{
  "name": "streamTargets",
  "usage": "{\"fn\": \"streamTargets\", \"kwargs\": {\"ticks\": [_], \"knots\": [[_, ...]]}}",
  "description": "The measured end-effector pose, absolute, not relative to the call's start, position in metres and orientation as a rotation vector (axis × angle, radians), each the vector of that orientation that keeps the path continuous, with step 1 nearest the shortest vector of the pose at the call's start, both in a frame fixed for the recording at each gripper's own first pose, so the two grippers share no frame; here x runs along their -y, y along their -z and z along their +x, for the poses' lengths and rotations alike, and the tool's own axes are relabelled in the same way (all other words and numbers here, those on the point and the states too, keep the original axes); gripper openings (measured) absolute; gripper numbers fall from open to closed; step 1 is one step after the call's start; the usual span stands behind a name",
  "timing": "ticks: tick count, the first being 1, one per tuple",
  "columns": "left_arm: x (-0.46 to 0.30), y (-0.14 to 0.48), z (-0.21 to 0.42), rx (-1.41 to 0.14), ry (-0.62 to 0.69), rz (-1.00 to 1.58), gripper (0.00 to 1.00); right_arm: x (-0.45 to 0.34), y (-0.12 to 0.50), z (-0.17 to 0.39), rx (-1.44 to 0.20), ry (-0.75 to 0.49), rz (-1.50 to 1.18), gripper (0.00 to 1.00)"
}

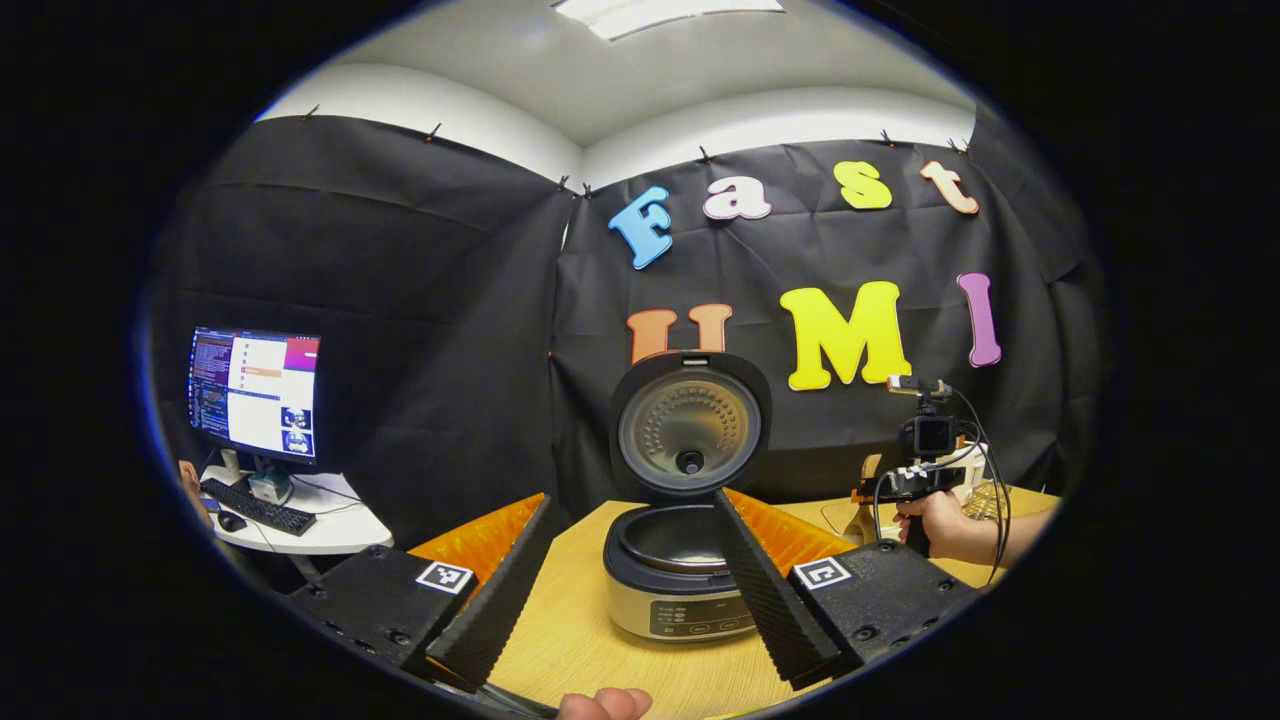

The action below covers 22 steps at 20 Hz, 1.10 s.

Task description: Close the left gripper, press the button to open the rice cooker; take a wooden spoon from the chopstick holder with the right hand, scoop a spoonful of rice and pour it into the rice cooker, then put the wooden spoon back into the chopstick holder.

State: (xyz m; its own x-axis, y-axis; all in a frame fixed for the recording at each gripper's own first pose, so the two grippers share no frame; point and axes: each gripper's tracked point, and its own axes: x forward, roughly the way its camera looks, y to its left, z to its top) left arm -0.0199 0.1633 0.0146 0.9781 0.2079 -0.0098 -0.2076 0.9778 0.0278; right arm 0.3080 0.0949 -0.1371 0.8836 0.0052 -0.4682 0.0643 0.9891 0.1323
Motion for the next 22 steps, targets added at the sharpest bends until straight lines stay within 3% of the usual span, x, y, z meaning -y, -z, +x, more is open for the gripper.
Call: {"fn": "streamTargets", "kwargs": {"ticks": [7,8,9,22], "knots": [[-0.161,-0.018,-0.025,-0.005,-0.202,-0.006,1.00,-0.074,0.126,0.313,-0.469,0.033,0.470,0.00],[-0.157,-0.019,-0.024,-0.004,-0.195,-0.004,0.94,-0.069,0.124,0.313,-0.457,0.039,0.499,0.00],[-0.155,-0.021,-0.025,-0.002,-0.188,-0.001,1.00,-0.065,0.120,0.312,-0.445,0.044,0.529,0.00],[-0.166,-0.013,-0.021,-0.019,-0.228,0.039,1.00,-0.006,0.074,0.299,-0.341,0.071,0.889,0.00]]}}
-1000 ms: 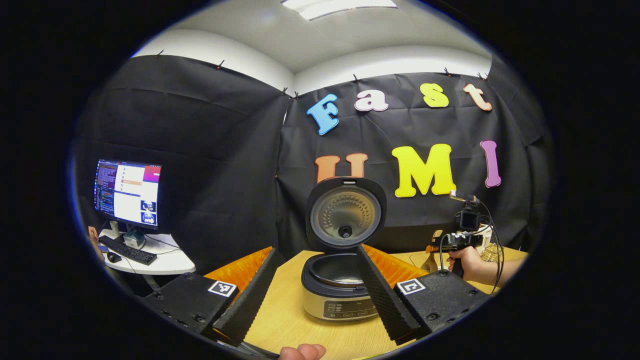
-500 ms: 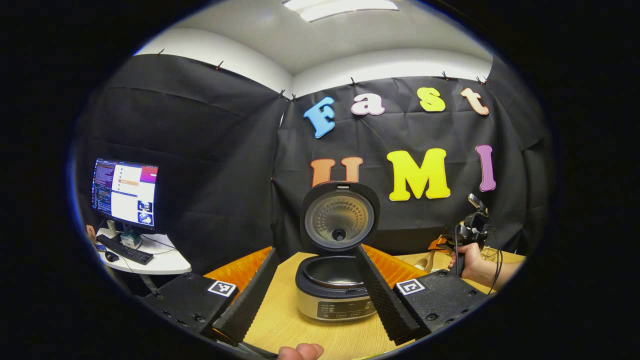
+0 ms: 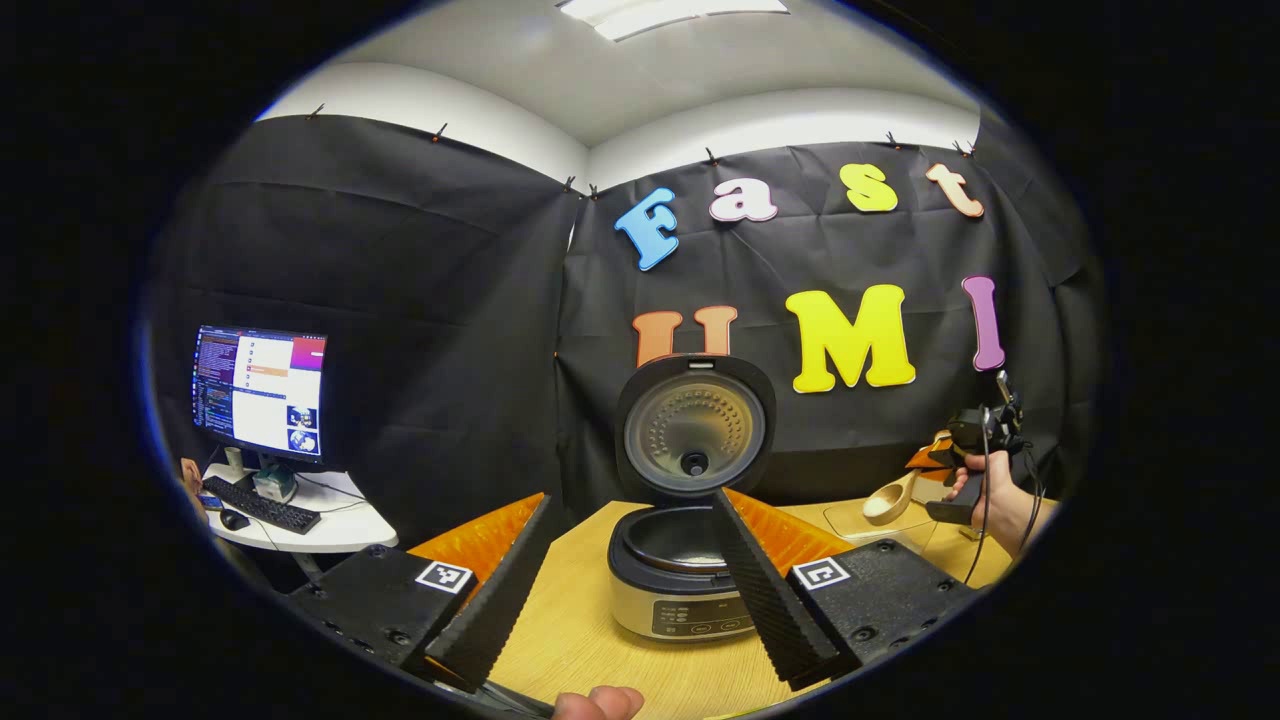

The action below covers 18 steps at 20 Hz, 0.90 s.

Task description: Close the left gripper, press the button to open the rice cooker; take a wooden spoon from the chopstick holder with the right hand, scoop a spoonful of rice and pour it into the rice cooker, then put the wooden spoon back into the chopstick holder.

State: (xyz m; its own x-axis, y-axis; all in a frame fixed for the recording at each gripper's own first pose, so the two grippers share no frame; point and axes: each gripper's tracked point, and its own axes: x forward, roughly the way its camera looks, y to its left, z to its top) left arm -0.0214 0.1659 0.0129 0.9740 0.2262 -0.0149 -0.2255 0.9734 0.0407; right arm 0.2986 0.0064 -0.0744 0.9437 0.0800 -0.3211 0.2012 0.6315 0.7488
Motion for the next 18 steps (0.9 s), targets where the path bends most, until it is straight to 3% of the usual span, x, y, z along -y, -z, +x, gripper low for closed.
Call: {"fn": "streamTargets", "kwargs": {"ticks": [5,18], "knots": [[-0.172,-0.007,-0.021,-0.032,-0.237,0.064,1.00,-0.019,0.047,0.294,-0.307,0.008,0.914,0.00],[-0.187,0.012,-0.020,-0.101,-0.238,0.084,1.00,-0.191,-0.006,0.278,-0.362,-0.241,0.821,0.00]]}}
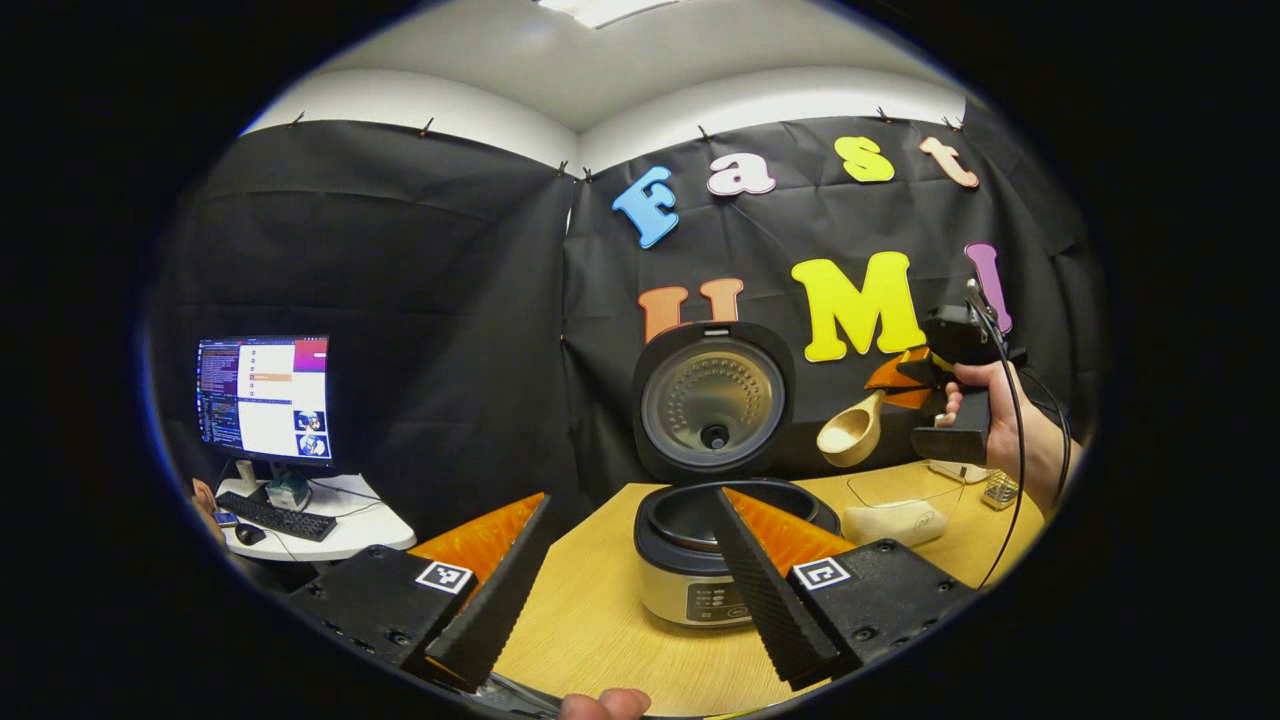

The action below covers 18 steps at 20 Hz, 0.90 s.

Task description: Close the left gripper, press the button to open the rice cooker; take a wooden spoon from the chopstick holder with the right hand, scoop a spoonful of rice and pour it into the rice cooker, then put the wooden spoon back into the chopstick holder.

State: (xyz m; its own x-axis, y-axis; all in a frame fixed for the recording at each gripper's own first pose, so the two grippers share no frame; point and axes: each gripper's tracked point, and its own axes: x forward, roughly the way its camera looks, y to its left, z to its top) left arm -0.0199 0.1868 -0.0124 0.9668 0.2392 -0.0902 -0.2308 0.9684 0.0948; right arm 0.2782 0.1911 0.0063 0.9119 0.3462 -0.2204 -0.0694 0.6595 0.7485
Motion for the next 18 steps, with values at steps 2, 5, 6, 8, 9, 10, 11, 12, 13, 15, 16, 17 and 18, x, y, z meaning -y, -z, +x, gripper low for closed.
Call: {"fn": "streamTargets", "kwargs": {"ticks": [2,5,6,8,9,10,11,12,13,15,16,17,18], "knots": [[-0.190,0.017,-0.021,-0.122,-0.246,0.086,1.00,-0.214,-0.008,0.274,-0.359,-0.266,0.770,0.00],[-0.190,0.016,-0.022,-0.127,-0.238,0.087,1.00,-0.242,-0.009,0.271,-0.354,-0.296,0.677,0.00],[-0.190,0.015,-0.022,-0.124,-0.237,0.086,1.00,-0.252,-0.006,0.267,-0.353,-0.305,0.649,0.00],[-0.190,0.014,-0.022,-0.115,-0.234,0.082,1.00,-0.264,-0.005,0.264,-0.348,-0.318,0.596,0.00],[-0.190,0.012,-0.022,-0.110,-0.234,0.078,1.00,-0.269,-0.004,0.263,-0.346,-0.321,0.572,0.00],[-0.190,0.011,-0.022,-0.107,-0.235,0.073,1.00,-0.276,-0.001,0.263,-0.348,-0.326,0.550,0.00],[-0.190,0.010,-0.022,-0.106,-0.237,0.067,1.00,-0.282,0.002,0.263,-0.352,-0.335,0.528,0.00],[-0.191,0.010,-0.023,-0.104,-0.237,0.063,1.00,-0.288,0.004,0.262,-0.352,-0.342,0.506,0.00],[-0.191,0.010,-0.023,-0.102,-0.237,0.060,1.00,-0.294,0.007,0.262,-0.352,-0.347,0.478,0.00],[-0.195,0.008,-0.026,-0.098,-0.241,0.062,1.00,-0.302,0.008,0.261,-0.337,-0.350,0.415,0.00],[-0.197,0.008,-0.026,-0.099,-0.245,0.063,1.00,-0.307,0.009,0.260,-0.325,-0.354,0.378,0.00],[-0.200,0.007,-0.027,-0.097,-0.252,0.061,1.00,-0.312,0.009,0.259,-0.314,-0.362,0.340,0.00],[-0.204,0.007,-0.027,-0.098,-0.259,0.056,1.00,-0.316,0.009,0.258,-0.304,-0.369,0.306,0.00]]}}
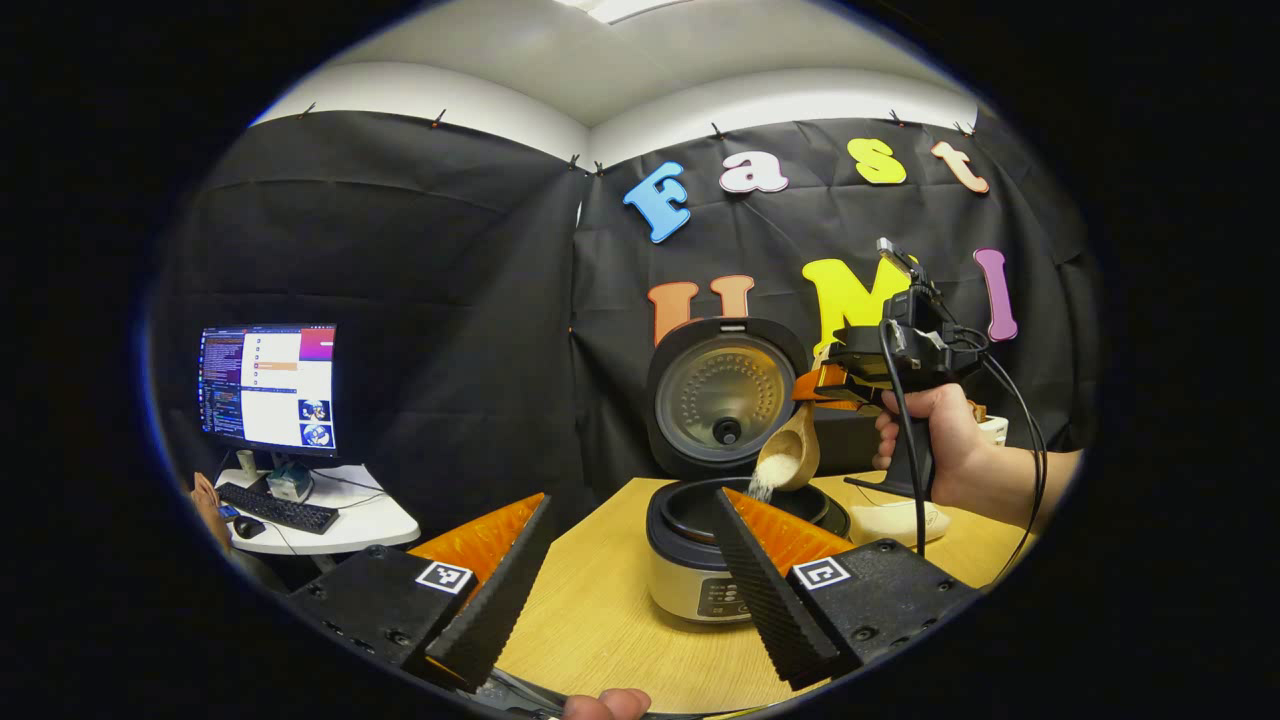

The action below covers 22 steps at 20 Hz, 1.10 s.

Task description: Close the left gripper, press the button to open the rice cooker; take a wooden spoon from the chopstick holder with the right hand, scoop a spoonful of rice and pour it into the rice cooker, then put the wooden spoon back into the chopstick holder.

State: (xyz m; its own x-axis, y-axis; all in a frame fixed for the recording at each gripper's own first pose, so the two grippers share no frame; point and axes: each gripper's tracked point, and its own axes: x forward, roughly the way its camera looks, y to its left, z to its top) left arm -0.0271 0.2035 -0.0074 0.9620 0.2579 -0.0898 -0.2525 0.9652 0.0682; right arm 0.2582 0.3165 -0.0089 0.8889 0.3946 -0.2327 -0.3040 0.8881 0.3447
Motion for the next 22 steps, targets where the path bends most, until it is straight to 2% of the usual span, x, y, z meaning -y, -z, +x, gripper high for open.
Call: {"fn": "streamTargets", "kwargs": {"ticks": [14,22], "knots": [[-0.211,0.003,-0.034,-0.073,-0.267,0.033,1.00,-0.341,-0.011,0.244,-0.165,-0.413,0.027,0.00],[-0.213,-0.002,-0.036,-0.053,-0.268,0.016,1.00,-0.362,-0.012,0.239,-0.057,-0.445,-0.242,0.00]]}}
